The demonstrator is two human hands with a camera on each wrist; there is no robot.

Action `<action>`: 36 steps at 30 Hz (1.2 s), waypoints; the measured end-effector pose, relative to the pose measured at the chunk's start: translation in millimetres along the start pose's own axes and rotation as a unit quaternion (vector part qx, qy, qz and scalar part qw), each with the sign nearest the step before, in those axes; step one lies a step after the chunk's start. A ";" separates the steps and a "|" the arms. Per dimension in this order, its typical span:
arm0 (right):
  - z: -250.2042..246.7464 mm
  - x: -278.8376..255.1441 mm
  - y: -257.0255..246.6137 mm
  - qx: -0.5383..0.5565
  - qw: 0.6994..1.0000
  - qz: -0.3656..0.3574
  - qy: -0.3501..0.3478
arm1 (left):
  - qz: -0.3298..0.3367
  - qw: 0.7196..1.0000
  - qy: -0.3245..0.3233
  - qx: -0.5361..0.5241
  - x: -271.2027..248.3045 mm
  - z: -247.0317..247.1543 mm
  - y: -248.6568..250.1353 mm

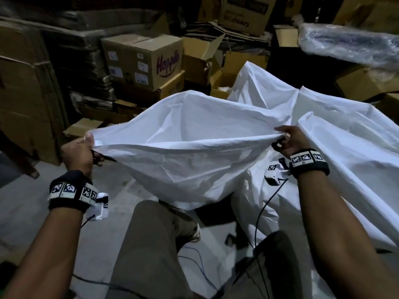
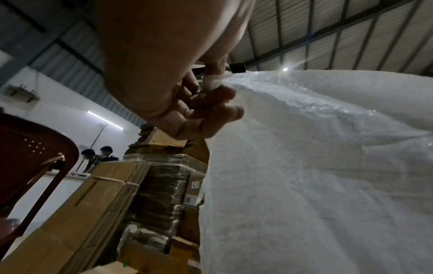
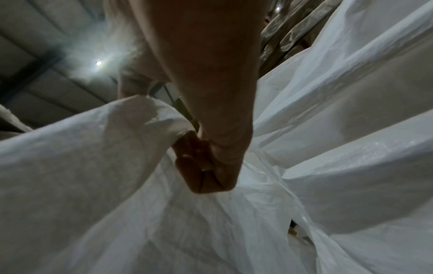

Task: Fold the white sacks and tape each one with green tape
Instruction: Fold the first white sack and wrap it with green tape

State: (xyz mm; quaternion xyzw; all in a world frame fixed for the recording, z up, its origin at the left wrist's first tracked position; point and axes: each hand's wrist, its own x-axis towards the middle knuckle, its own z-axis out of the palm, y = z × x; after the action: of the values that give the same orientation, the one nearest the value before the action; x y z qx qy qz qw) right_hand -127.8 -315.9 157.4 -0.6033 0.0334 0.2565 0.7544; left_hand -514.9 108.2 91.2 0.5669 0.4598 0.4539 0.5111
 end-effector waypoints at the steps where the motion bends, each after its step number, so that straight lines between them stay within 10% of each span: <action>1: 0.0 -6.7 0.4 0.013 0.999 0.009 -0.035 | -0.004 1.000 0.008 0.006 3.8 -2.6 -2.6; 8: -21.1 -21.8 24.2 0.121 0.988 -0.017 -0.091 | -0.015 0.998 -0.030 0.060 19.9 4.3 -0.3; 12: -38.7 -27.6 68.3 -0.051 0.998 0.009 -0.035 | -0.021 0.997 0.011 0.072 103.3 -2.8 -67.3; 16: -37.8 -45.9 101.3 -0.203 0.976 0.052 -0.059 | -0.014 0.992 -0.030 0.118 33.8 6.2 -29.7; 29: 4.1 -65.6 111.3 -0.419 0.829 -0.351 0.121 | 0.039 0.972 -0.078 0.216 -23.0 -10.4 -22.6; 36: -79.5 -83.8 127.3 -0.380 0.812 -0.356 0.264 | 0.001 0.978 0.010 0.209 -35.8 -63.7 -56.5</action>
State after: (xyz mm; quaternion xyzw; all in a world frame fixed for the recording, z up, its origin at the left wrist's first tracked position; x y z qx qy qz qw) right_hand -234.2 -400.8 52.4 -0.8564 -0.0859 -0.2064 0.4654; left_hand -586.8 86.3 37.5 0.6568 0.5492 0.3539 0.3765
